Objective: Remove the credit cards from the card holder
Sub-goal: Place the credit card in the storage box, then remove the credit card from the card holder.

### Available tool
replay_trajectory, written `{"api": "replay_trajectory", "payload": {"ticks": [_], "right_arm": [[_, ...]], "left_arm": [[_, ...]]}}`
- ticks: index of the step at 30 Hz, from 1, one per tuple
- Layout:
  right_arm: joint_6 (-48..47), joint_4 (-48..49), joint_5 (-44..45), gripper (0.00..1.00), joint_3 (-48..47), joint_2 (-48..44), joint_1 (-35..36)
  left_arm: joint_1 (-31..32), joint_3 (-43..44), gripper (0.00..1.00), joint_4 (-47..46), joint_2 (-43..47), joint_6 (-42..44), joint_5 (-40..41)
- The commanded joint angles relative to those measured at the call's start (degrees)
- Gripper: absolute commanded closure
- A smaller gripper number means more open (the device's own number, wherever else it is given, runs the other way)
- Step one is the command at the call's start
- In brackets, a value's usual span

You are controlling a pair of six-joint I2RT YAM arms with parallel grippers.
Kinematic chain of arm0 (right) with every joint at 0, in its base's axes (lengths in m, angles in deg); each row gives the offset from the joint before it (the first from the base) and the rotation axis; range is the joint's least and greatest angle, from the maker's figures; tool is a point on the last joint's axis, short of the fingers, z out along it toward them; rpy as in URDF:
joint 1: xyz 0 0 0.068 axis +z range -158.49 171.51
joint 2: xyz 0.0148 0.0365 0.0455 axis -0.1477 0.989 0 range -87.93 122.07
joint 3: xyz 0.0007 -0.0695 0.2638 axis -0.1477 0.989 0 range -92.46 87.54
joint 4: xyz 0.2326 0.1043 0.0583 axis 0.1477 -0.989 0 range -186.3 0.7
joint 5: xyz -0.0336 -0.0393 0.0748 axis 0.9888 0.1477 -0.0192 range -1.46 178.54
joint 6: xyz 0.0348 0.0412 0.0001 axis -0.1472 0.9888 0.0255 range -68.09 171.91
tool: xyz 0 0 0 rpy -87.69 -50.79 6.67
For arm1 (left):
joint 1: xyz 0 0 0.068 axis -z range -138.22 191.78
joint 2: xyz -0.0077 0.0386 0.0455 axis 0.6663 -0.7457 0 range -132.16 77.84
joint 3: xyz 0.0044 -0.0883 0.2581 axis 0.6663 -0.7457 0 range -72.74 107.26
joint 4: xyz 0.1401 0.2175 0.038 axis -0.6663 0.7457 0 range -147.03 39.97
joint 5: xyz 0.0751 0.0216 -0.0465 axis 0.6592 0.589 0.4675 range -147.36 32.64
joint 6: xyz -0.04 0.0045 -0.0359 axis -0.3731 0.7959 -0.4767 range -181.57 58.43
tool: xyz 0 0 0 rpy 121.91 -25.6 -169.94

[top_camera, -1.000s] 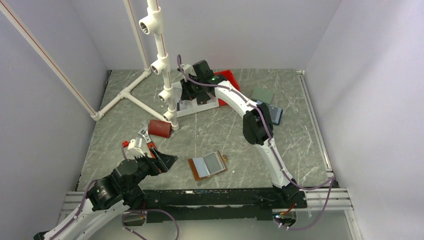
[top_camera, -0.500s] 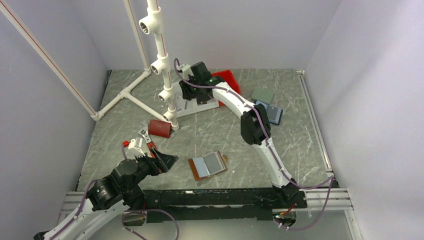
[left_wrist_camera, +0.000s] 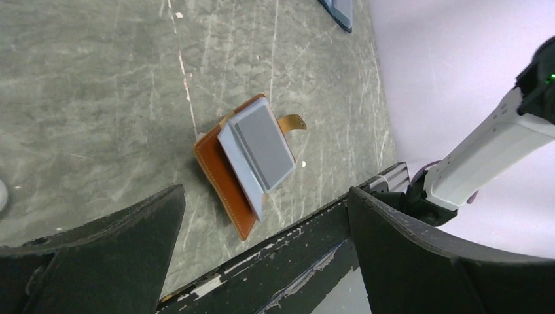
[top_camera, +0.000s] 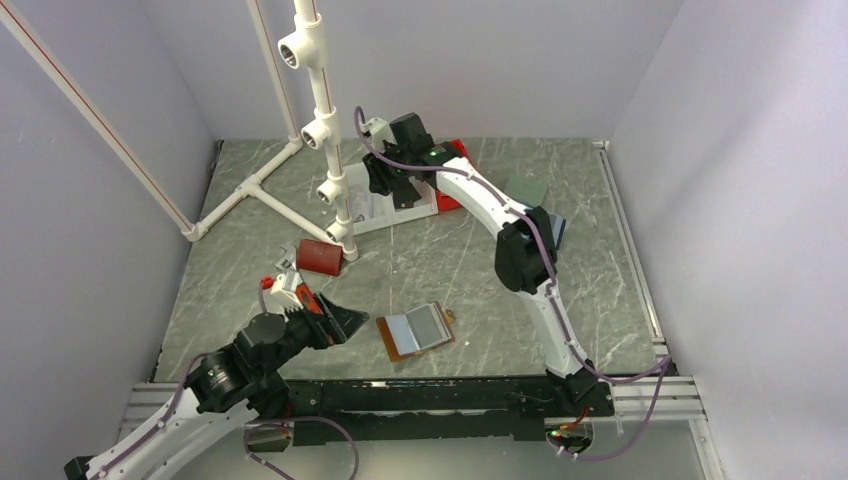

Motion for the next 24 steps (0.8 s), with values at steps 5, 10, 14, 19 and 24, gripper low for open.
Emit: {"api": "replay_trajectory", "payload": {"ticks": [5,10,14,19,24], "right_arm": [[-4.1,0.9,-11.3,0.59,18.2,-20.8,-1.1],[-12.2,3.6,-12.9,0.54,35.3,-35.7,-1.9],[-18.3,6.6,-15.1,0.49,50.0,-48.9,-3.5],[-21.7,8.6,-19.2,0.45,65.9,-63.7,-7.9],[-21.5,6.1,-22.8,0.45,74.6,-71.7,-12.5]], "left_arm": [[0.2,-0.7,0.01,-13.1,-6.9,-2.5,-6.3],[0.2,-1.1,0.01,-20.5,-13.0,-2.9,-10.9],[0.2,0.7,0.02,-24.0,-19.9,-1.3,-14.5],[0.5,5.7,0.03,-23.1,-28.5,1.8,-16.9],[0.8,10.0,0.04,-19.8,-35.6,4.3,-18.2]]}}
